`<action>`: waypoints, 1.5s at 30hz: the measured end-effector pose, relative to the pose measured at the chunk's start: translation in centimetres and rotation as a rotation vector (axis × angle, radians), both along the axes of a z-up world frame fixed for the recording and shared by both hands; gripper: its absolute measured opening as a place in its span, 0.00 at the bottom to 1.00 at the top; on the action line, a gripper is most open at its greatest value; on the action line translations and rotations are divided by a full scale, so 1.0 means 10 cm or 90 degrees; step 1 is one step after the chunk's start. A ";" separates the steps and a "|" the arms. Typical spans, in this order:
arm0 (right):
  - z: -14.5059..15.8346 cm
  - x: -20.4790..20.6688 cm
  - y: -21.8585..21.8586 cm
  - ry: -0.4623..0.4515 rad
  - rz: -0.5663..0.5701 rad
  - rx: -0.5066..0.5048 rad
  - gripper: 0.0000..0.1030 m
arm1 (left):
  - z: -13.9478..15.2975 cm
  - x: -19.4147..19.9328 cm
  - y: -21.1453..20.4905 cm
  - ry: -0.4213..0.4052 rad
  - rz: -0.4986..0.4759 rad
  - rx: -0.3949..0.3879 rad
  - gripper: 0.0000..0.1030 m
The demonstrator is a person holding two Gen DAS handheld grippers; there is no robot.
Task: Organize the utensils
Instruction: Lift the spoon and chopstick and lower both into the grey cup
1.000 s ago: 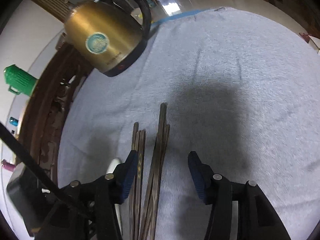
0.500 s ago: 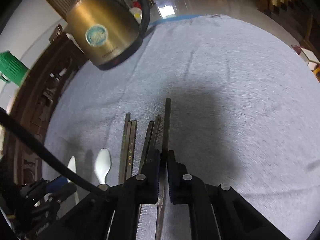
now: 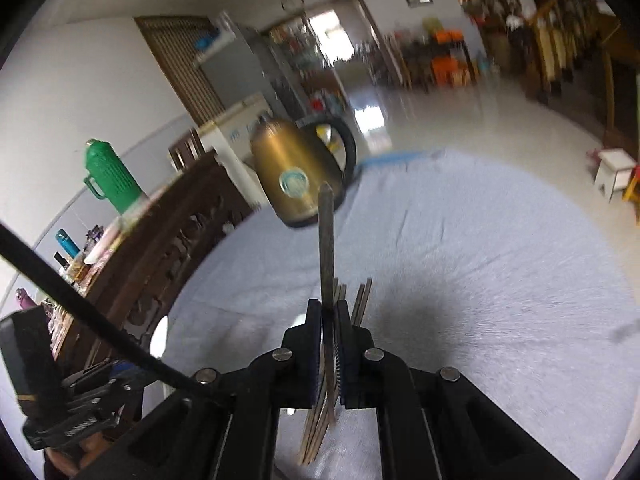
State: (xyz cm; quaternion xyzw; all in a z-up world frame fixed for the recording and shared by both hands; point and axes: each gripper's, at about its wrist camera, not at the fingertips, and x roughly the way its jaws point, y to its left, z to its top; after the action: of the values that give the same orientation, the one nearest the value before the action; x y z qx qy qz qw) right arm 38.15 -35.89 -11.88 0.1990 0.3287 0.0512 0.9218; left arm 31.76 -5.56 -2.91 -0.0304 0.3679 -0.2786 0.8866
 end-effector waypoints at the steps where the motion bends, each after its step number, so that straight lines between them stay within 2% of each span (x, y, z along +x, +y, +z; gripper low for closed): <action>1: 0.07 -0.13 0.03 -0.019 -0.006 -0.005 0.07 | 0.04 -0.07 0.01 -0.011 0.004 -0.005 0.26; 5: 0.32 -0.55 0.16 -0.084 -0.018 -0.029 0.07 | 0.20 -0.39 0.08 -0.063 0.037 -0.019 0.26; 9: 0.54 -0.90 0.28 -0.132 -0.026 -0.044 0.07 | 0.19 -0.53 0.13 -0.073 0.063 -0.018 0.26; 16: 0.84 -1.46 0.38 -0.179 -0.003 -0.041 0.07 | 0.26 -0.77 0.13 -0.121 0.087 -0.032 0.26; 21: 0.95 -1.75 0.47 -0.205 0.014 -0.026 0.07 | 0.15 -0.77 0.07 -0.144 0.108 -0.039 0.26; 29: 0.74 -1.89 0.66 -0.181 0.027 -0.038 0.07 | -0.17 -0.79 -0.03 -0.133 0.132 -0.037 0.26; 36: 0.44 -1.94 0.73 -0.129 0.021 -0.049 0.07 | -0.46 -0.79 -0.19 -0.121 0.130 0.014 0.26; 41: 0.28 -1.93 0.67 -0.093 0.015 -0.033 0.07 | -0.54 -0.81 -0.22 -0.109 0.120 0.043 0.27; 43: 0.26 -1.93 0.64 -0.083 0.017 -0.022 0.07 | -0.54 -0.84 -0.21 -0.110 0.118 0.047 0.33; 45: 0.25 -1.95 0.62 -0.084 0.009 -0.018 0.10 | -0.51 -0.87 -0.17 -0.118 0.120 0.047 0.46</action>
State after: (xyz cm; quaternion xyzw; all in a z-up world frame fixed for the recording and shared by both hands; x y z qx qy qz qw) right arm 18.64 -29.72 -9.34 0.1801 0.2690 0.0659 0.9438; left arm 23.02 -7.24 -7.98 -0.0067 0.2902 -0.1821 0.9395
